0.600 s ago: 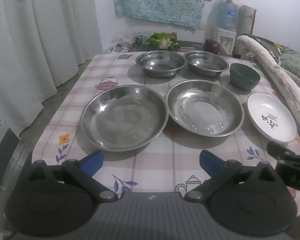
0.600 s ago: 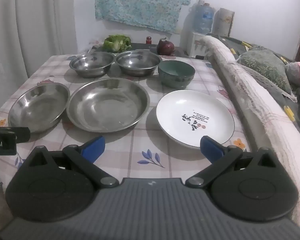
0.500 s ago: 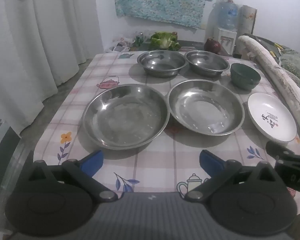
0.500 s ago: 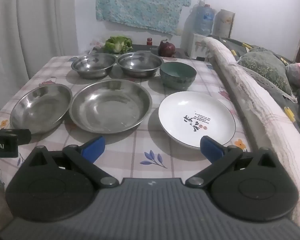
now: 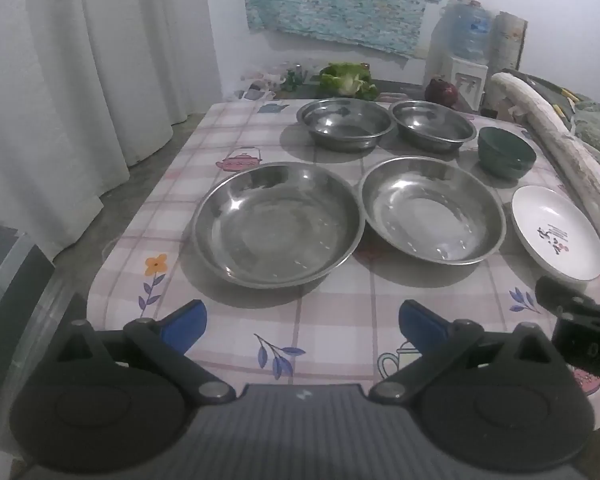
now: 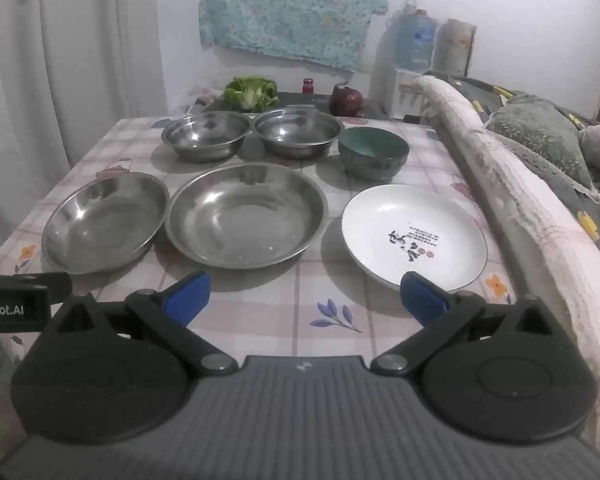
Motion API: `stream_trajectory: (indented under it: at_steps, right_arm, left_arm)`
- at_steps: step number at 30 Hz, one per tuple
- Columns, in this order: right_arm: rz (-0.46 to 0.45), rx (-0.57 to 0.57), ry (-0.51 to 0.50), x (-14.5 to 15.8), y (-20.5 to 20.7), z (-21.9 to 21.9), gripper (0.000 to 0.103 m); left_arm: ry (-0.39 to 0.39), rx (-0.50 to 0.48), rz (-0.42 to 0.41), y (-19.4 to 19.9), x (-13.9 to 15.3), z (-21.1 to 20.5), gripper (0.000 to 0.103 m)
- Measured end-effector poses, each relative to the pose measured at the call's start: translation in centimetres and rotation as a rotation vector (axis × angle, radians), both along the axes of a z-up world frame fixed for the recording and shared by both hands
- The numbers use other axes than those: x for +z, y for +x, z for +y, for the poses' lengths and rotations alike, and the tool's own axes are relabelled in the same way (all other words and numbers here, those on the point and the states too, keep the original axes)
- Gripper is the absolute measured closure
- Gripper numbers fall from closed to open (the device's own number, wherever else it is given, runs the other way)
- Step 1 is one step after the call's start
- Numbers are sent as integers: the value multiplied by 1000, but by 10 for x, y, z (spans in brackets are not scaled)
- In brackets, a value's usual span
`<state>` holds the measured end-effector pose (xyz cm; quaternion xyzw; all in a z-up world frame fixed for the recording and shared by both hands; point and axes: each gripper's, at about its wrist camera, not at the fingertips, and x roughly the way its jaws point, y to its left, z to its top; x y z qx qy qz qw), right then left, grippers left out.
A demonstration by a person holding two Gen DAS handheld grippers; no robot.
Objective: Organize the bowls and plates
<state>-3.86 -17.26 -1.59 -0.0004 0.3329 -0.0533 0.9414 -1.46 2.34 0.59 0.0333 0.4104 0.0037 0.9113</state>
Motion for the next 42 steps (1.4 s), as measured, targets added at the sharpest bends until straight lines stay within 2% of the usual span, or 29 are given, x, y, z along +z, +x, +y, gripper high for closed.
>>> stream_trajectory:
  at_steps: [42]
  right_arm:
    - [14, 10, -3, -2, 3, 11, 1]
  left_arm:
    - [-7, 23, -9, 1, 5, 11, 0]
